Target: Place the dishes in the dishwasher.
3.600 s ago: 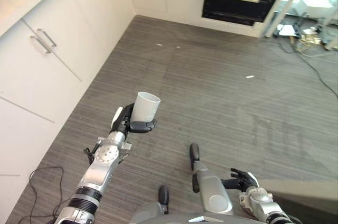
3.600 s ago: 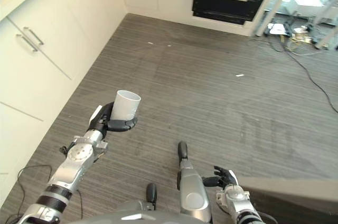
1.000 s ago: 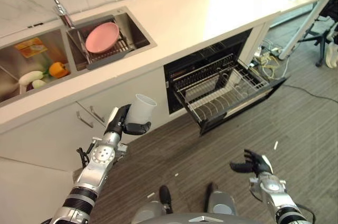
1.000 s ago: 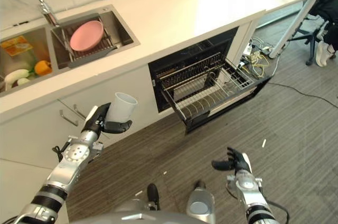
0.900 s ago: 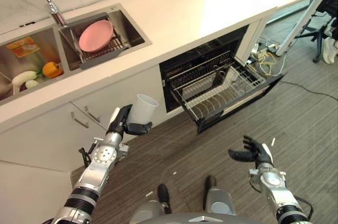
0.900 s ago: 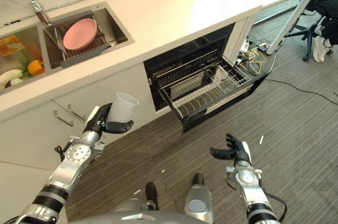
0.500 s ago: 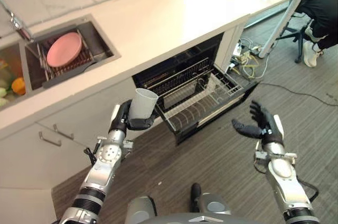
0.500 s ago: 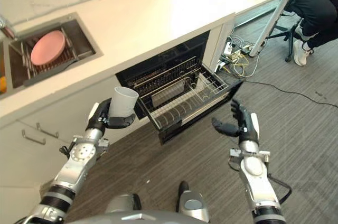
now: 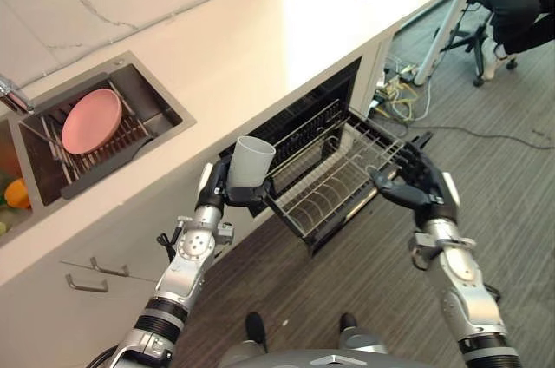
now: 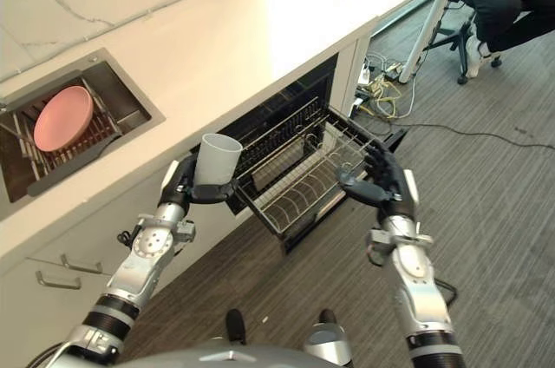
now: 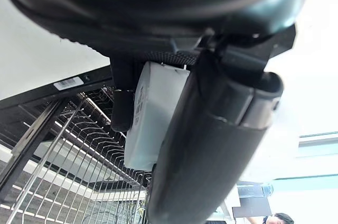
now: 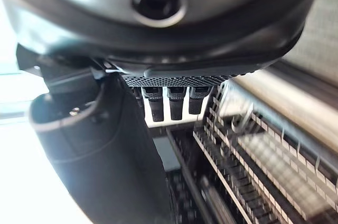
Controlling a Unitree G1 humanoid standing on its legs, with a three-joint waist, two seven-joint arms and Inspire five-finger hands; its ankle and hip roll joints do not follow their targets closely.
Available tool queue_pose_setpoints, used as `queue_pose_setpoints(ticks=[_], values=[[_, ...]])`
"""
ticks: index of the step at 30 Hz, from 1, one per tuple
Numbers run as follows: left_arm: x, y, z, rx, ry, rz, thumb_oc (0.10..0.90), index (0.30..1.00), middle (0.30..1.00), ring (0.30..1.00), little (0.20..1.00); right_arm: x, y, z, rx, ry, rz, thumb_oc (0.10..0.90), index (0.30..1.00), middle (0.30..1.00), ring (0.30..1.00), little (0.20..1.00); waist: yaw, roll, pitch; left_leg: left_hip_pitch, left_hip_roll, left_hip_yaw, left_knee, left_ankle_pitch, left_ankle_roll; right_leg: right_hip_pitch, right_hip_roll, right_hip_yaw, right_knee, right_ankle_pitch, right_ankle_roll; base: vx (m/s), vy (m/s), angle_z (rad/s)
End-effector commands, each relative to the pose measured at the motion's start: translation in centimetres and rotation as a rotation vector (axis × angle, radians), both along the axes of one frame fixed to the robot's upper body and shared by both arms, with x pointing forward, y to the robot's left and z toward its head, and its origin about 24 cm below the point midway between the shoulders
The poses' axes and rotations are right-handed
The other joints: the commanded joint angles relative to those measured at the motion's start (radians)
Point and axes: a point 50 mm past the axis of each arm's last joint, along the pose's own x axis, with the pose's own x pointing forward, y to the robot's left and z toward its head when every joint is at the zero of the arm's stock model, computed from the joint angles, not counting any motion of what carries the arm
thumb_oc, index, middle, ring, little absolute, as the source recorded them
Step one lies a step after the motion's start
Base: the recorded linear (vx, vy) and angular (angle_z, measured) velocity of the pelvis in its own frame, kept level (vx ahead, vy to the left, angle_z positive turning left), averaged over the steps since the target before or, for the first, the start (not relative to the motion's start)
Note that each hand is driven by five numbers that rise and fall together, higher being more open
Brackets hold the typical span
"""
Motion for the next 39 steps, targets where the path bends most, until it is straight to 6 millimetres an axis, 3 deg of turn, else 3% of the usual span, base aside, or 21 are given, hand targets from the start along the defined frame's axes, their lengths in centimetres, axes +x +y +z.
queue_pose_setpoints(ticks=[1, 12, 13, 17, 25, 39], values=[[2.7, -1.0, 6.2, 0.036, -0.306, -0.026, 0.4, 0.3, 0.3, 0.3, 0.3, 1.6, 1.1, 4.6, 0.12, -0.257, 0.064, 0.8, 0.9, 0.9, 0.9, 0.9, 0.042, -0.041, -0.09, 0.004, 0.093, 0.009, 0.045, -0.063, -0.083, -0.075, -0.039, 0.008, 0.028, -0.017, 0.068, 0.02, 0.028, -0.07], [5.8, -5.7, 9.7, 0.209, -0.466, -0.024, 0.4, 0.3, 0.3, 0.3, 0.3, 1.5, 5.5, 6.4, 0.303, -0.287, 0.224, 0.8, 0.9, 0.9, 0.9, 0.9, -0.005, -0.044, -0.104, 0.057, 0.108, 0.049, 0.028, -0.074, -0.085, -0.081, -0.023, 0.053, -0.012, 0.009, 0.074, 0.05, -0.027, -0.15], [6.5, -6.5, 10.6, 0.309, -0.516, -0.014, 0.4, 0.3, 0.3, 0.3, 0.3, 1.5, 6.5, 7.0, 0.355, -0.299, 0.253, 0.8, 0.9, 0.9, 0.9, 0.9, -0.016, -0.04, -0.103, 0.059, 0.108, 0.054, 0.024, -0.074, -0.085, -0.087, -0.02, 0.062, -0.013, 0.014, 0.075, 0.02, -0.004, -0.26], [6.8, -8.2, 11.7, 0.439, -0.601, -0.037, 0.4, 0.3, 0.3, 0.3, 0.3, 1.8, 7.5, 8.3, 0.403, -0.333, 0.272, 0.8, 0.9, 0.9, 0.9, 0.9, -0.023, -0.033, -0.099, 0.058, 0.109, 0.058, 0.021, -0.074, -0.086, -0.095, -0.016, 0.068, -0.012, 0.02, 0.075, 0.02, 0.0, -0.2], [6.1, -11.1, 10.9, 0.429, -0.6, -0.105, 0.4, 0.3, 0.3, 0.3, 0.3, 2.8, 9.8, 8.8, 0.523, -0.306, 0.255, 0.8, 0.9, 0.9, 0.9, 0.9, -0.005, -0.03, -0.101, 0.053, 0.115, 0.04, 0.015, -0.071, -0.089, -0.081, -0.008, 0.056, -0.015, 0.023, 0.066, 0.0, -0.004, -0.02], [5.2, -13.2, 9.6, 0.358, -0.556, -0.163, 0.4, 0.3, 0.3, 0.3, 0.3, 4.5, 12.9, 9.4, 0.699, -0.267, 0.226, 0.8, 0.9, 0.9, 0.9, 0.9, 0.04, -0.031, -0.109, 0.055, 0.116, 0.007, 0.008, -0.07, -0.092, -0.051, -0.004, 0.016, -0.02, 0.021, 0.057, 0.01, -0.009, 0.08]])
